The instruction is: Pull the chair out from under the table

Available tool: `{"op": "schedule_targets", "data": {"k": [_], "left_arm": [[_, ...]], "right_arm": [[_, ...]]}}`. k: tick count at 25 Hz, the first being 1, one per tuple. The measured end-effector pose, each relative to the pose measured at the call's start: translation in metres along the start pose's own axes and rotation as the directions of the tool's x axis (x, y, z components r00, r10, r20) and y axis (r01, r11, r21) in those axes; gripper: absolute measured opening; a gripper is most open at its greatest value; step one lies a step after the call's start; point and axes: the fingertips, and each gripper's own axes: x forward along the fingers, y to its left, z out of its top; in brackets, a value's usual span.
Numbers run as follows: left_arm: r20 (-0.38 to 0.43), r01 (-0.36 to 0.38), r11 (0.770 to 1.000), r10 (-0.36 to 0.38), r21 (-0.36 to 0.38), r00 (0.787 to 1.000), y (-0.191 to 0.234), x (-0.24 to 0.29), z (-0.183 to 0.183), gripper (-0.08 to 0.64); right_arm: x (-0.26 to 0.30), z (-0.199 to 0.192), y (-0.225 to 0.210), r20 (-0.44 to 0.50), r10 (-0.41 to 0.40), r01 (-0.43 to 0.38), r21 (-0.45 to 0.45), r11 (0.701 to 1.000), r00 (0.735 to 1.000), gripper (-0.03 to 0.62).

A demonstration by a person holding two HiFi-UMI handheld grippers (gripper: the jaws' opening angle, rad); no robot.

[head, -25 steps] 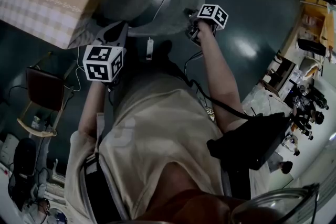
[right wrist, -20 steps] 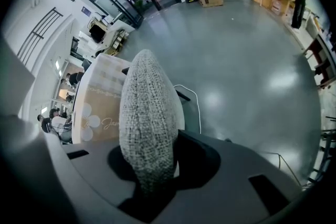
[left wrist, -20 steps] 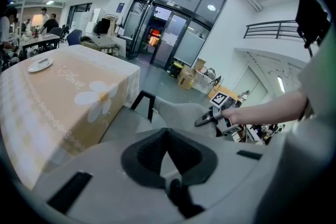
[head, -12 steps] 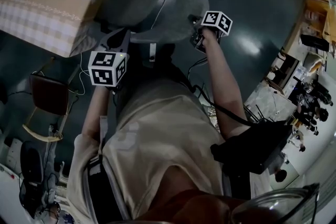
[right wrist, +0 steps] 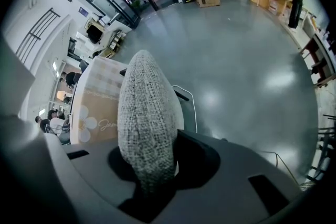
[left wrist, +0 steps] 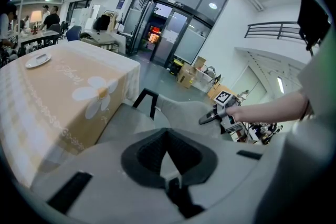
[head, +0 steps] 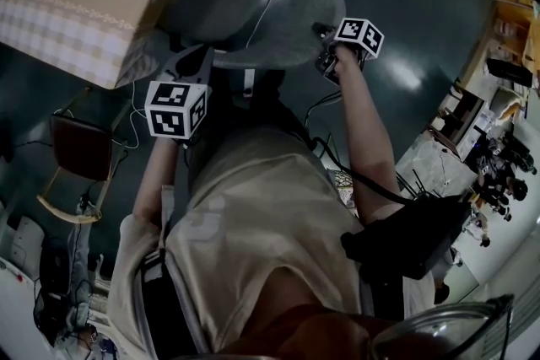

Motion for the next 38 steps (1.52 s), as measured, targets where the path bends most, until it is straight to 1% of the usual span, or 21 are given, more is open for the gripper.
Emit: {"op": "schedule_targets", "data": {"k": [15, 22, 31, 38], "left_arm": [[-0.01, 0.016, 0.999, -0.015, 0.037, 1.0, -0.017, -0.002, -0.001, 0.008], [-0.025, 0.006, 0.999, -0.005, 0.054, 1.0, -0.016, -0.005, -0.006, 0.008], [-0.017, 0.019, 0.997, -0.017, 0.071, 1.0, -0.027, -0.002, -0.002, 0.008], [-0.012, 0.018, 0.997, -0.018, 0.081, 1.0, -0.032, -0.005, -0.004, 0.008]], "right_arm": [[0.0, 0.003, -0.003, 0.008, 0.008, -0.008, 0.004, 1.0, 1.0, 0.11], [-0.003, 0.008, -0.013, 0.017, -0.025, 0.024, 0.016, 1.0, 1.0, 0.106], [-0.008, 0.009, -0.024, 0.027, -0.024, 0.023, 0.035, 0.999, 0.999, 0.106], [-0.011, 0.011, -0.034, 0.034, -0.037, 0.036, 0.029, 0.999, 0.999, 0.103]]}}
